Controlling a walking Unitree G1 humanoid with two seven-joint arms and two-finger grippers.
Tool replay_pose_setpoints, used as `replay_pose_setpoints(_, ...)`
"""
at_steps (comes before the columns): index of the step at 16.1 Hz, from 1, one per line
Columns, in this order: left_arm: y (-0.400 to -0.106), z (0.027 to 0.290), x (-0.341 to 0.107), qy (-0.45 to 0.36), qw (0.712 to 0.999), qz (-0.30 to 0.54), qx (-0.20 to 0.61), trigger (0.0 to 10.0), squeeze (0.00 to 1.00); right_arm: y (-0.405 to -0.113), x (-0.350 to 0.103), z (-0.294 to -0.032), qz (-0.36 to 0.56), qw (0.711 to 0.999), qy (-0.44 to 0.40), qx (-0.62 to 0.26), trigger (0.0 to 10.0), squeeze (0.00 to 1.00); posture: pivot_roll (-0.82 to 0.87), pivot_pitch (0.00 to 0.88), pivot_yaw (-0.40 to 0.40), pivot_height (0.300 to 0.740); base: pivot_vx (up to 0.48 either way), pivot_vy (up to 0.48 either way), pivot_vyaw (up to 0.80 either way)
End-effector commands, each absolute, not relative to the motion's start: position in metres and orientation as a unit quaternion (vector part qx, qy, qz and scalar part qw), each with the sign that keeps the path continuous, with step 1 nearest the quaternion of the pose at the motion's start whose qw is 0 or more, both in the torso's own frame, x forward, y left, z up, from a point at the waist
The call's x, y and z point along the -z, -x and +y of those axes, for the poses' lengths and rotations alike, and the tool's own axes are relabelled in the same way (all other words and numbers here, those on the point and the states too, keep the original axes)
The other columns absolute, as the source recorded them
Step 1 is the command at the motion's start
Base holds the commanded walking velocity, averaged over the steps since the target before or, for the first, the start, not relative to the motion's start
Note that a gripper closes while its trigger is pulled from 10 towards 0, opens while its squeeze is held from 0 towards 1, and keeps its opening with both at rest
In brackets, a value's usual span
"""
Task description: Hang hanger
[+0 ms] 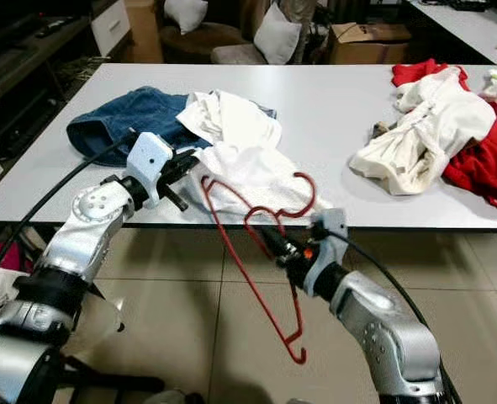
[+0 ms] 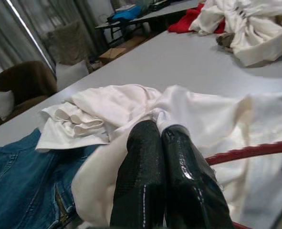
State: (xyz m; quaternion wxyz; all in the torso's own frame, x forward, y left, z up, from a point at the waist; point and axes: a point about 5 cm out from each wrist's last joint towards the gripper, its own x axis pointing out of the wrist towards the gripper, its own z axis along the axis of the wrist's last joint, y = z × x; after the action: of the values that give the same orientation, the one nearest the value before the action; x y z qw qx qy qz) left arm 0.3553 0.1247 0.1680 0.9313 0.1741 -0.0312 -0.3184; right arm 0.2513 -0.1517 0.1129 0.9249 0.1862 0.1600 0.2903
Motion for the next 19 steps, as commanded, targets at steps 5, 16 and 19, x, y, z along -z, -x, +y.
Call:
replay_pose_setpoints(5, -0.35, 0.125, -0.196, -0.177, 0.933, -0.049, 0.31, 0.0, 0.0, -0.257, -0.104, -0.164, 0.183, 0.923, -0.253, -0.224, 10.0, 0.0, -0.19, 0.0, 0.049, 0.74, 0.0, 0.0, 0.0)
replay_pose_setpoints(16, -0.342, 0.131, -0.16, -0.202, 0.943, 0.017, 0.265, 0.0, 0.0, -0.238, -0.129, -0.19, 0.164, 0.929, -0.283, -0.174, 10.0, 0.0, -0.22, 0.0, 0.053, 0.74, 0.0, 0.0, 0.0)
replay_pose_setpoints(19, -0.345, 0.132, -0.166, -0.196, 0.951, 0.003, 0.24, 0.0, 0.0, -0.229, -0.117, -0.193, 0.214, 0.925, -0.267, -0.164, 10.0, 0.0, -0.23, 0.0, 0.056, 0.74, 0.0, 0.0, 0.0)
